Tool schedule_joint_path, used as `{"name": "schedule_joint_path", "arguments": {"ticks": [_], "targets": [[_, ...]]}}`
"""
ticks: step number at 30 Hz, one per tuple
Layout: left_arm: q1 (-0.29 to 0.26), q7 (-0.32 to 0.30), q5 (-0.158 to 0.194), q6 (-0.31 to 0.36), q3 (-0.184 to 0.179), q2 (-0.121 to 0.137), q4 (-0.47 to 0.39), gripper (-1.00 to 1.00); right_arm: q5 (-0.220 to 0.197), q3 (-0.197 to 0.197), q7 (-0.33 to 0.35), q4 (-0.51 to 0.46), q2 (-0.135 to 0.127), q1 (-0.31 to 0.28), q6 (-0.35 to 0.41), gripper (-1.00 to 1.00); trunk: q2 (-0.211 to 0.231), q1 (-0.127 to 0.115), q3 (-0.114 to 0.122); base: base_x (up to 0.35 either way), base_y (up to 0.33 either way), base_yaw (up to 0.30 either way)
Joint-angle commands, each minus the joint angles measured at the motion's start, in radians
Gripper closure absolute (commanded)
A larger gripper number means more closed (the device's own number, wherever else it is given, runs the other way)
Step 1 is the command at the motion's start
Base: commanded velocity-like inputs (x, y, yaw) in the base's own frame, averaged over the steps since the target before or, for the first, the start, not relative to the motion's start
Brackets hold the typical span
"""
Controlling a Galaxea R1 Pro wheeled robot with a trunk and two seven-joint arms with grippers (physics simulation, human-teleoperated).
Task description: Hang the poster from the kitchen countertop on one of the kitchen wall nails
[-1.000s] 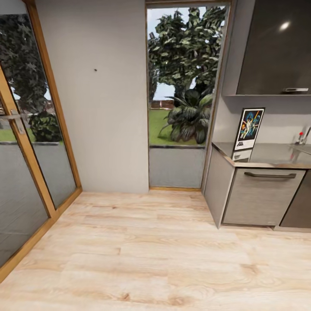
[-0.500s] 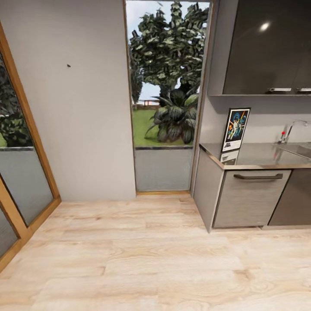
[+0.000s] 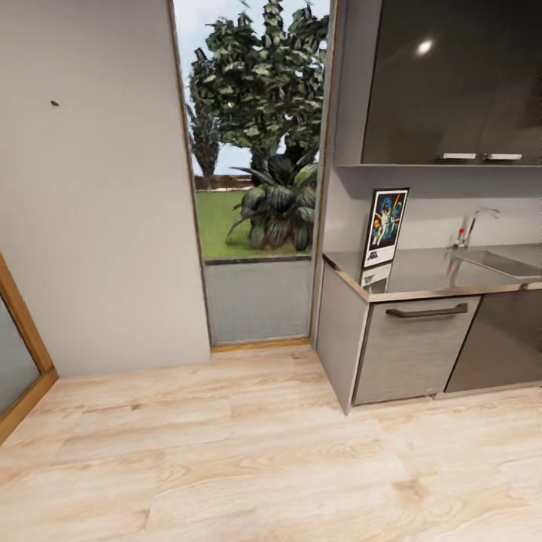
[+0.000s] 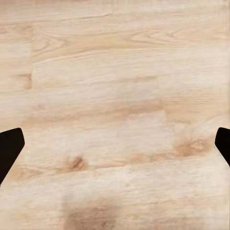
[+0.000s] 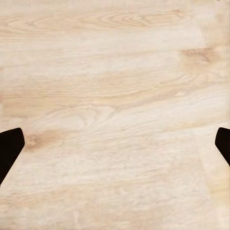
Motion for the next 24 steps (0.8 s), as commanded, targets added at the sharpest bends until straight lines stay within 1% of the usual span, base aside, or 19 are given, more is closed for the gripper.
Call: {"name": "schedule_joint_path", "arguments": {"ticks": [1,6,11,17,24], "targets": [[0.0,0.0,-0.001,-0.001,0.001,0.0,-0.001,-1.0,0.0,-0.001,0.0,0.001,0.0,-0.001,-0.003,-1.0,0.0,0.001,-0.001,0.333,0.0,-0.048],[0.0,0.0,-0.001,-0.001,0.002,0.0,-0.001,-1.0,0.0,0.0,0.0,0.001,0.0,-0.001,-0.003,-1.0,0.0,0.001,-0.001,0.333,0.021,-0.025],[0.0,0.0,-0.001,-0.001,0.002,0.0,-0.001,-1.0,0.0,0.001,0.0,0.002,0.0,-0.001,-0.003,-1.0,0.0,0.001,-0.001,0.333,0.091,-0.005],[0.0,0.0,-0.001,-0.001,0.002,0.0,-0.001,-1.0,0.003,0.0,0.0,0.002,-0.001,0.001,-0.003,-1.0,0.0,0.001,-0.001,0.327,0.155,0.0],[0.0,0.0,0.001,-0.001,0.002,0.006,-0.001,-1.0,0.003,-0.001,0.0,0.002,-0.001,0.001,-0.003,-1.0,0.0,0.001,-0.001,0.303,0.207,0.0]]}}
